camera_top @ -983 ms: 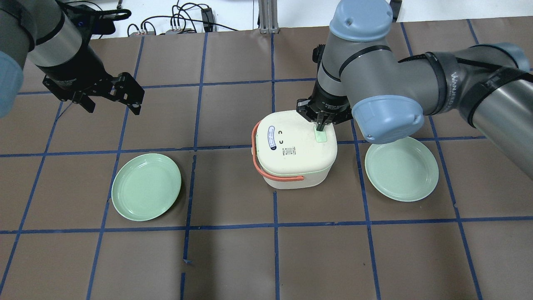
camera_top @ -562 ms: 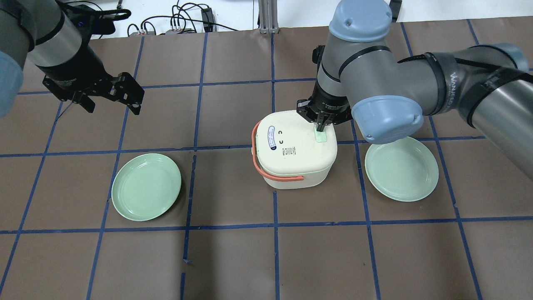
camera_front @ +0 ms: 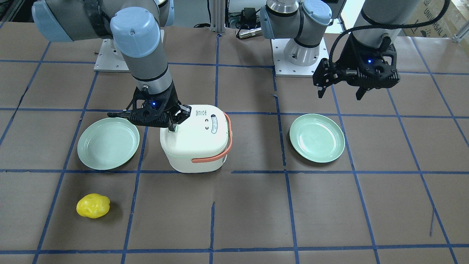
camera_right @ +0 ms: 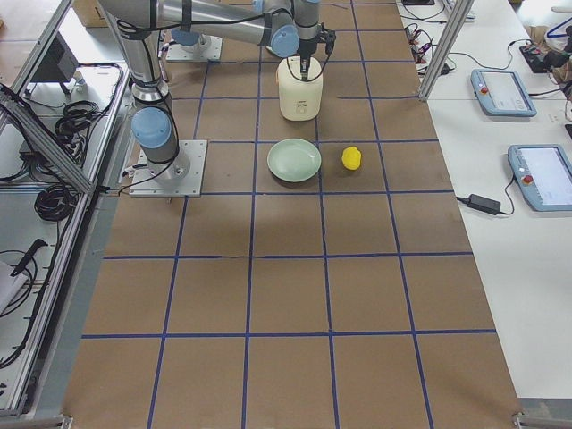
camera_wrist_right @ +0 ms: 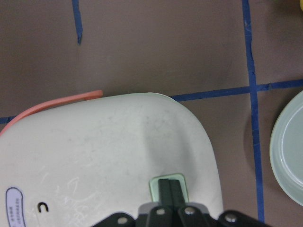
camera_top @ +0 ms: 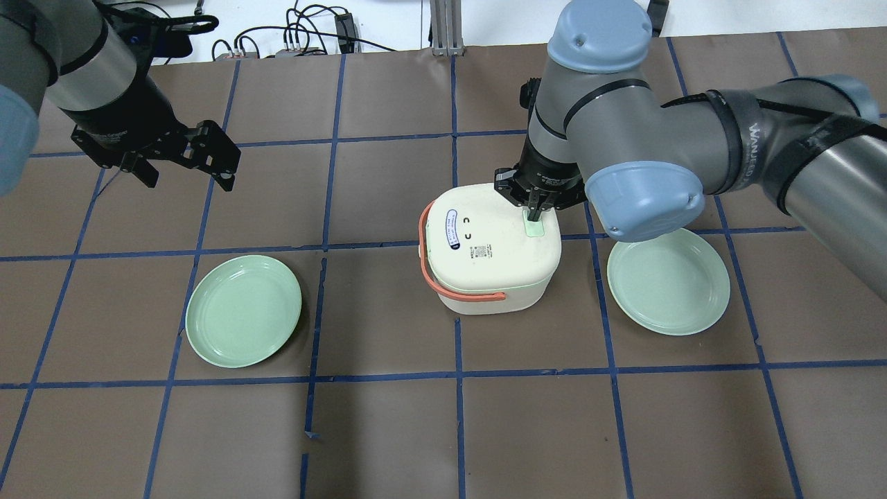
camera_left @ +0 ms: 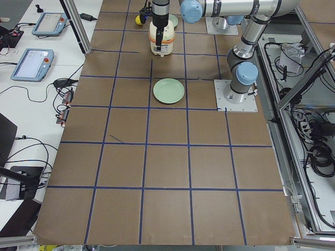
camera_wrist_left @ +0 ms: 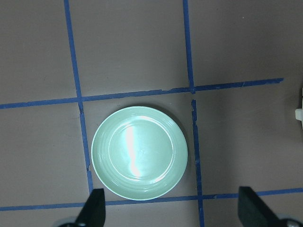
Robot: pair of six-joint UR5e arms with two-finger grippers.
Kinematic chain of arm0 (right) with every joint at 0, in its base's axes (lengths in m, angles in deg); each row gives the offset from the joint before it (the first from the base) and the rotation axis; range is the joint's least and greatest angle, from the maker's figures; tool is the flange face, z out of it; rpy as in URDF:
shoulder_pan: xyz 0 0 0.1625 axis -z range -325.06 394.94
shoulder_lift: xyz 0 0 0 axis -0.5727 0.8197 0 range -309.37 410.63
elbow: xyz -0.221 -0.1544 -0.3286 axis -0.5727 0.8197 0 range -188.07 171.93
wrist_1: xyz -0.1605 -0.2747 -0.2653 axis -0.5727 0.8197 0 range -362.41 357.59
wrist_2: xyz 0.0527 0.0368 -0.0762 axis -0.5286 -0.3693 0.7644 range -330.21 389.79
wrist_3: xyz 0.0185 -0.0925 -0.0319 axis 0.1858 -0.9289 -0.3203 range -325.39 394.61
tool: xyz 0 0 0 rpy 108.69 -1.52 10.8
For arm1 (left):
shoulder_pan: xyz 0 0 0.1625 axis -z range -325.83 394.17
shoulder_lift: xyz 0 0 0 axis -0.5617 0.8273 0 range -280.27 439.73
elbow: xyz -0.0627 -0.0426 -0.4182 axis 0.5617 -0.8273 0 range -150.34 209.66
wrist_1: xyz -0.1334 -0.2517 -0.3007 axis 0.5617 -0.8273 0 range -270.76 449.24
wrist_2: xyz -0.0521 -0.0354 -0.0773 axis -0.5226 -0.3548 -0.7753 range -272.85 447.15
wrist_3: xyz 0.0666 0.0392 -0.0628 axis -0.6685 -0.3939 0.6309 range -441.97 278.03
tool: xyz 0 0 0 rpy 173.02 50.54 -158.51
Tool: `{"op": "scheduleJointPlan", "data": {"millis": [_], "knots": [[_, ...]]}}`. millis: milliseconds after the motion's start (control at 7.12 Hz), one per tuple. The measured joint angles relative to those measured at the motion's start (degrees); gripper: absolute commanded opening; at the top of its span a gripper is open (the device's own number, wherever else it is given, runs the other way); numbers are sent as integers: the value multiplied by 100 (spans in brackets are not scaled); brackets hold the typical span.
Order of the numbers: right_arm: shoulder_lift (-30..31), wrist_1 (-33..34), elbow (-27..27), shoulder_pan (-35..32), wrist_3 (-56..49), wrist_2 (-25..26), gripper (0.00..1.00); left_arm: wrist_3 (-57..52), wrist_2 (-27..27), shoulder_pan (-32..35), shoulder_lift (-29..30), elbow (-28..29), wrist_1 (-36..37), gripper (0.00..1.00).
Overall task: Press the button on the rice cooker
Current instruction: 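Press down on the green lid button with the right gripper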
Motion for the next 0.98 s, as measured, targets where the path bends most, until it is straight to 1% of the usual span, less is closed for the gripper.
{"op": "scheduleJointPlan", "data": {"millis": [702,983], "knots": [[-7,-2,-26,0,1,-8,11,0,0,-1,0,0,0,100],[-15,6,-7,0,0,-8,13,0,0,-1,0,0,0,100]]}}
